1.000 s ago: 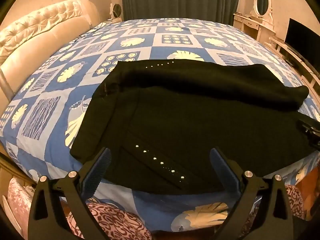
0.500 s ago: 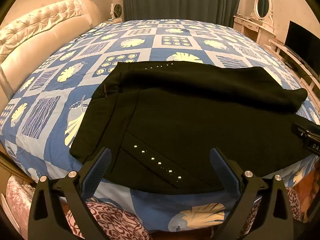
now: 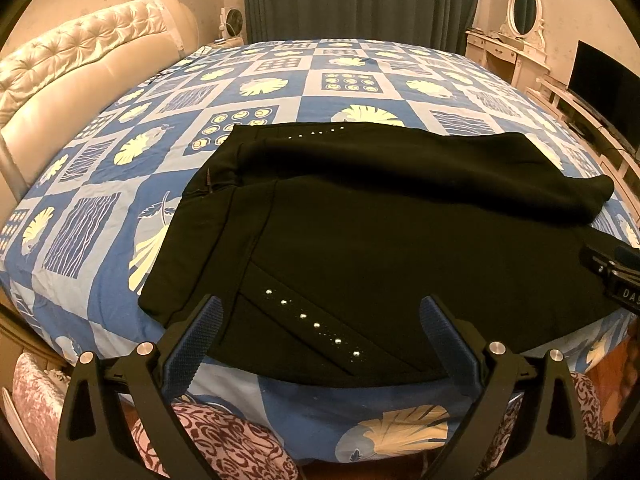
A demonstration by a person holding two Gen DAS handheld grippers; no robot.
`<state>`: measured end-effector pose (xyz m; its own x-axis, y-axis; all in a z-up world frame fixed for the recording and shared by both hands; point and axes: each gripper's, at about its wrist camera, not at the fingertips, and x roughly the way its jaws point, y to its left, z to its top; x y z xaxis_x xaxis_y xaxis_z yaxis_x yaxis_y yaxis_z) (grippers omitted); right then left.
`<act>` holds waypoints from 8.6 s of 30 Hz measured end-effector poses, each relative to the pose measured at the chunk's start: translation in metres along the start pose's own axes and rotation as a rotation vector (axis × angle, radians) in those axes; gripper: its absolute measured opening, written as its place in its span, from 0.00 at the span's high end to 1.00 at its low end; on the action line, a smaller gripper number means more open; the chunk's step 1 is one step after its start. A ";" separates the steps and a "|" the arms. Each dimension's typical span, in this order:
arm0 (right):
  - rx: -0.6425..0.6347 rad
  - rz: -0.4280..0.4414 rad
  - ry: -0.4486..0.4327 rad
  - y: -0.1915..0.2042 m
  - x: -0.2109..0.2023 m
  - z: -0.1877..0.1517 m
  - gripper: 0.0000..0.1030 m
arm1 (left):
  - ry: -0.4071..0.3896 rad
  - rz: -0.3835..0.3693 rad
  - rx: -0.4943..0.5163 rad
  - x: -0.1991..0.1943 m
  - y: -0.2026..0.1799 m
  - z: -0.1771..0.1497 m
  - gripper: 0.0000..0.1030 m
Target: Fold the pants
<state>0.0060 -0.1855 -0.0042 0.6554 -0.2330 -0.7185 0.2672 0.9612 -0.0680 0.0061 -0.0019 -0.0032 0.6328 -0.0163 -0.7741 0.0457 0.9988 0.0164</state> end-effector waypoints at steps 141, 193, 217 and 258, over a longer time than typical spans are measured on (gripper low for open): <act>-0.426 0.583 0.326 0.082 0.220 0.219 0.12 | 0.178 -0.584 0.014 0.257 0.192 0.210 0.89; -0.586 0.429 0.114 0.105 -0.005 -0.039 0.92 | 0.060 -0.853 -0.245 0.057 0.242 0.009 0.93; 0.368 0.142 0.025 -0.284 -0.008 0.033 0.35 | -0.035 -0.327 -0.262 0.015 0.209 0.038 0.20; 0.565 0.075 0.115 -0.338 0.084 0.139 0.37 | 0.033 -0.276 -0.183 0.091 0.029 0.031 0.10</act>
<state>0.0686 -0.5505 0.0550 0.6146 -0.1195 -0.7797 0.5791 0.7396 0.3431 0.0895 0.0237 -0.0537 0.5904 -0.2889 -0.7536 0.0704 0.9486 -0.3085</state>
